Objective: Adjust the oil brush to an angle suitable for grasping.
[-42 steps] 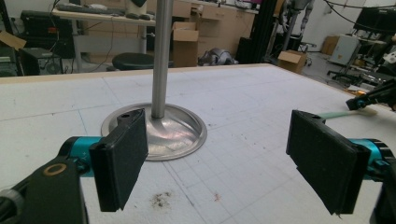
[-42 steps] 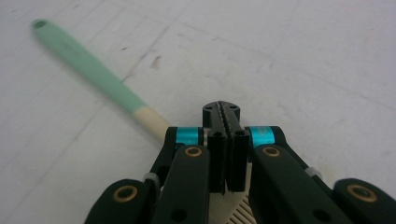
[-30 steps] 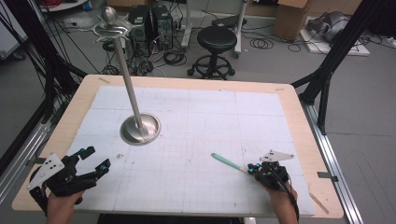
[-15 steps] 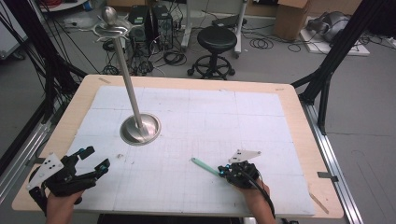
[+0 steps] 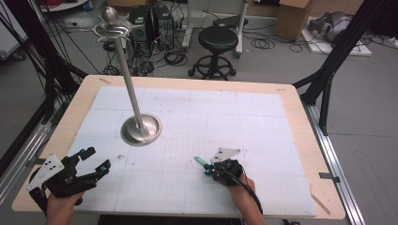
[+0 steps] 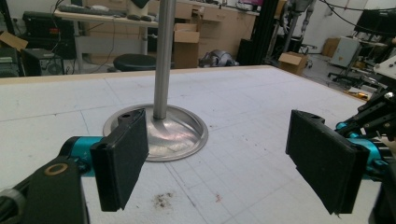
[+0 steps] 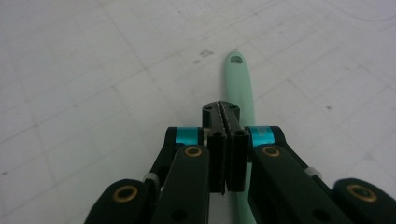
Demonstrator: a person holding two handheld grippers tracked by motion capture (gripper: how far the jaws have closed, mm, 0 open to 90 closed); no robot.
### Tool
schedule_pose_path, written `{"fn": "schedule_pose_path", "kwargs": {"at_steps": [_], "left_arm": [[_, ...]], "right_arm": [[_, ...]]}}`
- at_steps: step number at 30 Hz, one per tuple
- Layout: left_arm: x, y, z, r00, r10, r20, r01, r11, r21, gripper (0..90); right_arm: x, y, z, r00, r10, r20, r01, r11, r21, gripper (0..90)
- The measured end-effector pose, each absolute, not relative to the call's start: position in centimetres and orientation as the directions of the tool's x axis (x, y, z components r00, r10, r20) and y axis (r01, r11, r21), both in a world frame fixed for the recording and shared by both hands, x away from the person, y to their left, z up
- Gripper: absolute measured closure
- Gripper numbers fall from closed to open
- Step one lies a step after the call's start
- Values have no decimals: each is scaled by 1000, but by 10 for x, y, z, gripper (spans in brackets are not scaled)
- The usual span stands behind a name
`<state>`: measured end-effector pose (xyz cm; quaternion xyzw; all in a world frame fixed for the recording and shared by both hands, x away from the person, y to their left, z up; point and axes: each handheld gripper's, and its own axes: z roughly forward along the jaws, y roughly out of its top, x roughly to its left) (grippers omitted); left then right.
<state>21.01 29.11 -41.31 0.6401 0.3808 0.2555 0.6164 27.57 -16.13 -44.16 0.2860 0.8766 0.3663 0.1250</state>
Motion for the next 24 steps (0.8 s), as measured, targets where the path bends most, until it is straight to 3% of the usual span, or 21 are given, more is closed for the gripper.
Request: {"fn": "schedule_pose_path", "kwargs": {"at_steps": [8, 11, 17, 20, 24], "left_arm": [[211, 289, -414, 586, 798, -141, 175, 44, 983, 216], [211, 289, -414, 590, 795, -144, 177, 47, 983, 215], [210, 288, -412, 604, 783, -148, 174, 51, 983, 205], [210, 288, -412, 606, 781, -151, 172, 57, 984, 203], [210, 288, -412, 612, 777, -150, 166, 60, 984, 203]], "right_arm": [[278, -175, -437, -757, 653, -17, 427, 514, 744, 884], [268, -195, -424, -711, 703, 18, 416, 399, 817, 618], [242, -231, -402, -643, 766, 0, 328, 276, 904, 283], [231, -242, -398, -624, 781, -12, 298, 252, 921, 193], [217, -255, -395, -604, 797, -2, 287, 220, 932, 163]]}}
